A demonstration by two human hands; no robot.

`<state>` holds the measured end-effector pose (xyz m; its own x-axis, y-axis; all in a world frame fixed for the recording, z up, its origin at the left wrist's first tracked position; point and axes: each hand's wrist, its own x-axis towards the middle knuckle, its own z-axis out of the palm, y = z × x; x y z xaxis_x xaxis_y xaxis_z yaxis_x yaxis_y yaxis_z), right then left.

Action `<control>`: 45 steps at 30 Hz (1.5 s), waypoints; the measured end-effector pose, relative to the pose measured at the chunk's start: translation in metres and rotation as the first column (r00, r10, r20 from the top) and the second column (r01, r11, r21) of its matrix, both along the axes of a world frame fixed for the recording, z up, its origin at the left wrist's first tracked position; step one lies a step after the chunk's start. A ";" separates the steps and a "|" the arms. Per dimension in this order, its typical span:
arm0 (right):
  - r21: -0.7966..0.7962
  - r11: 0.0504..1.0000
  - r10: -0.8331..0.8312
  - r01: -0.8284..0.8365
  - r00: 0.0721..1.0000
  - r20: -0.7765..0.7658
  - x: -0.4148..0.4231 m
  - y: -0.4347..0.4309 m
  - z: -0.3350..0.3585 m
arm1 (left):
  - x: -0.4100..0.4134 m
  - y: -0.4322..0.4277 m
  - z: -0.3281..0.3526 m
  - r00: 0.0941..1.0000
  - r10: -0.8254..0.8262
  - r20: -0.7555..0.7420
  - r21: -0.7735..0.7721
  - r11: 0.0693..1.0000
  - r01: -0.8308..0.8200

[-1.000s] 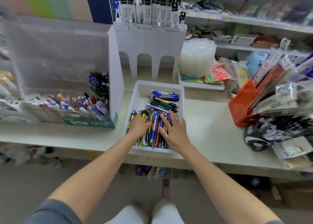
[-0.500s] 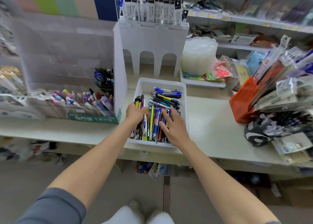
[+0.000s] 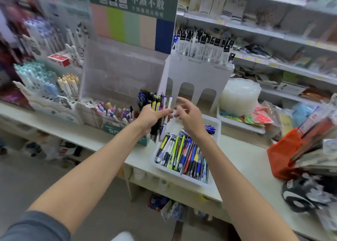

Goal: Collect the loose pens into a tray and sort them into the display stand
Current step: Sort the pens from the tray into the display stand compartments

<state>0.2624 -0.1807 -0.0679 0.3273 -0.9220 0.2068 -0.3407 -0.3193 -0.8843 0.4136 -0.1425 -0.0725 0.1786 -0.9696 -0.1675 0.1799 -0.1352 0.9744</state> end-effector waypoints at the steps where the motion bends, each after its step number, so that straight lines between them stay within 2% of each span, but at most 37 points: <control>1: -0.003 1.000 0.021 -0.021 0.999 0.030 0.012 -0.002 0.008 | 0.008 0.002 0.009 1.000 0.006 0.006 -0.034 0.999 -0.005; 7: -0.133 0.990 0.050 -0.036 0.993 0.105 0.082 -0.016 0.051 | 0.072 0.002 0.046 1.000 0.019 0.018 -0.191 0.981 -0.015; 11: -0.105 0.993 0.083 -0.062 0.974 0.212 0.144 -0.033 0.068 | 0.128 -0.016 0.061 0.998 0.051 0.034 -0.242 0.969 -0.041; 14: -0.115 0.993 0.051 -0.022 0.966 0.255 0.191 -0.049 0.085 | 0.176 -0.037 0.072 0.999 0.034 0.021 -0.253 0.967 -0.028; 17: -0.110 0.991 -0.026 0.071 0.931 0.365 0.236 -0.070 0.101 | 0.229 -0.056 0.079 0.996 0.083 0.016 -0.253 0.964 -0.076; 19: -0.111 0.978 -0.102 0.174 0.875 0.473 0.261 -0.086 0.117 | 0.265 -0.067 0.082 0.993 0.120 -0.018 -0.251 0.960 -0.120; 22: -0.222 0.908 -0.191 0.356 0.821 0.538 0.298 -0.105 0.139 | 0.311 -0.082 0.087 0.987 0.145 -0.072 -0.241 0.958 -0.158; 25: -0.396 0.791 -0.237 0.466 0.831 0.503 0.337 -0.122 0.148 | 0.341 -0.098 0.091 0.987 0.148 -0.054 -0.236 0.959 -0.157; 27: -0.488 0.738 -0.259 0.467 0.863 0.433 0.359 -0.134 0.147 | 0.353 -0.105 0.094 0.991 0.118 -0.065 -0.244 0.961 -0.130; 29: -0.543 0.725 -0.261 0.424 0.899 0.352 0.377 -0.142 0.141 | 0.360 -0.110 0.098 0.995 0.086 -0.059 -0.265 0.959 -0.099; 33: -0.543 0.789 -0.246 0.287 0.958 0.148 0.390 -0.155 0.115 | 0.367 -0.112 0.099 0.989 0.054 -0.135 -0.286 0.954 -0.091; 37: -0.360 0.921 -0.183 0.149 0.981 -0.061 0.400 -0.165 0.098 | 0.374 -0.112 0.100 0.995 0.036 -0.095 -0.255 0.965 -0.059; 39: -0.328 0.940 -0.150 0.095 0.978 -0.144 0.401 -0.162 0.096 | 0.376 -0.113 0.102 0.997 0.026 -0.071 -0.239 0.970 -0.042; 40: -0.360 0.928 -0.152 0.093 0.978 -0.141 0.399 -0.159 0.096 | 0.376 -0.113 0.104 0.998 0.023 -0.063 -0.241 0.970 -0.037; 42: -0.430 0.893 -0.167 0.134 0.985 -0.040 0.393 -0.151 0.101 | 0.377 -0.114 0.108 0.998 0.028 -0.057 -0.263 0.964 -0.042; 43: -0.412 0.900 -0.146 0.143 0.989 0.025 0.391 -0.147 0.106 | 0.376 -0.116 0.111 0.998 0.034 -0.053 -0.278 0.959 -0.047; 45: -0.272 0.960 -0.031 0.068 0.990 0.139 0.390 -0.137 0.118 | 0.372 -0.119 0.116 0.998 0.033 -0.045 -0.308 0.950 -0.045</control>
